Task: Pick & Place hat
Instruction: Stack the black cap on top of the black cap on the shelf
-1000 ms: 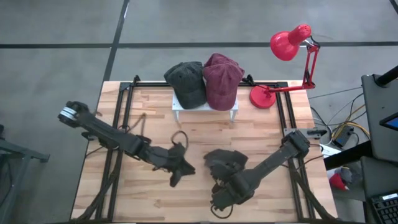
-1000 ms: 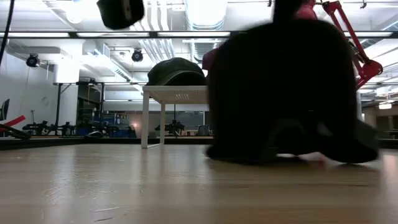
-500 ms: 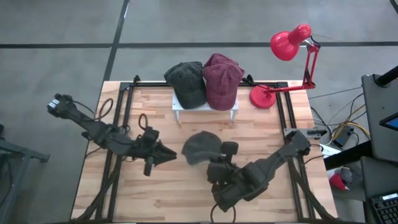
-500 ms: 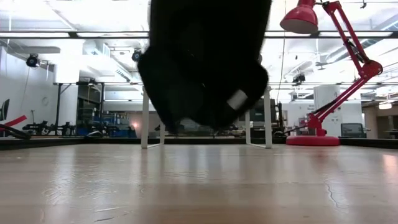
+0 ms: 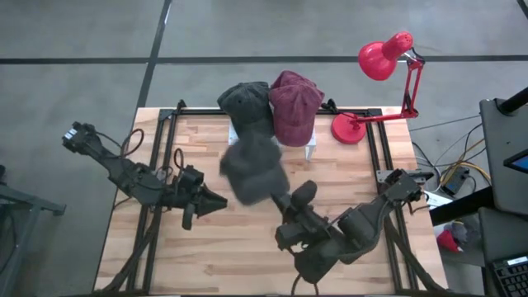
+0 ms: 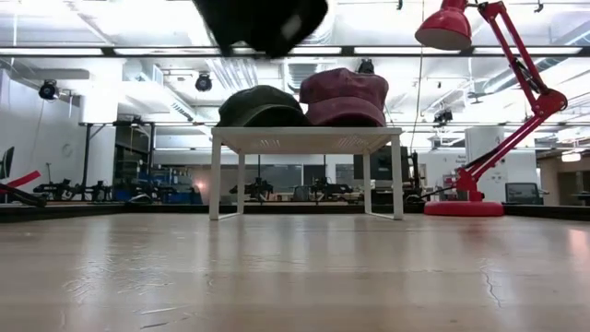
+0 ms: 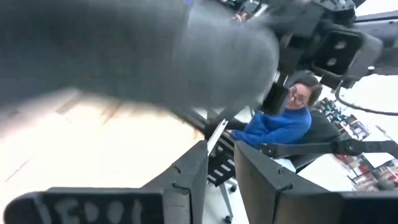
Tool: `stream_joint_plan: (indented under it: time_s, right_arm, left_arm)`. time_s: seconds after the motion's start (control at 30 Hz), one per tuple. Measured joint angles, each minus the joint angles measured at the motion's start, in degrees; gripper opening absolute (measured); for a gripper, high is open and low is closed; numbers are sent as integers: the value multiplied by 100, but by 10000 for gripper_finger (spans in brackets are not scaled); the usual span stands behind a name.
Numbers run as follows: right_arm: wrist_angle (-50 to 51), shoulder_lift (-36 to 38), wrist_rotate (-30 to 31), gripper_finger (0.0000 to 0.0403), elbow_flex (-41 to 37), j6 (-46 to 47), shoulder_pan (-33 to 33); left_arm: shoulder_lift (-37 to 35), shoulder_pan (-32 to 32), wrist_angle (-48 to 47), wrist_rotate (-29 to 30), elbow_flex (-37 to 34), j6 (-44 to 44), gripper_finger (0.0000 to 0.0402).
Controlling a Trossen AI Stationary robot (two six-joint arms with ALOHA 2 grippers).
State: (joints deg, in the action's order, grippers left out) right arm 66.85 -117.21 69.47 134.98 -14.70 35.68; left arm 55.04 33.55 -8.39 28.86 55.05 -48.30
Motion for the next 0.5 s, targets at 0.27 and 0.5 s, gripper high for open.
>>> stream_joint_plan:
  time_s: [0.27, 0.5]
  right_arm:
    - [-1680, 78, 1666, 11, 2, -3016, -151]
    - [-1835, 348, 1923, 11, 2, -2907, -603]
  left_arm:
    - [-265, 6, 898, 353, 6, 363, 96]
    - [-560, 3, 2117, 941, 291, 1596, 96]
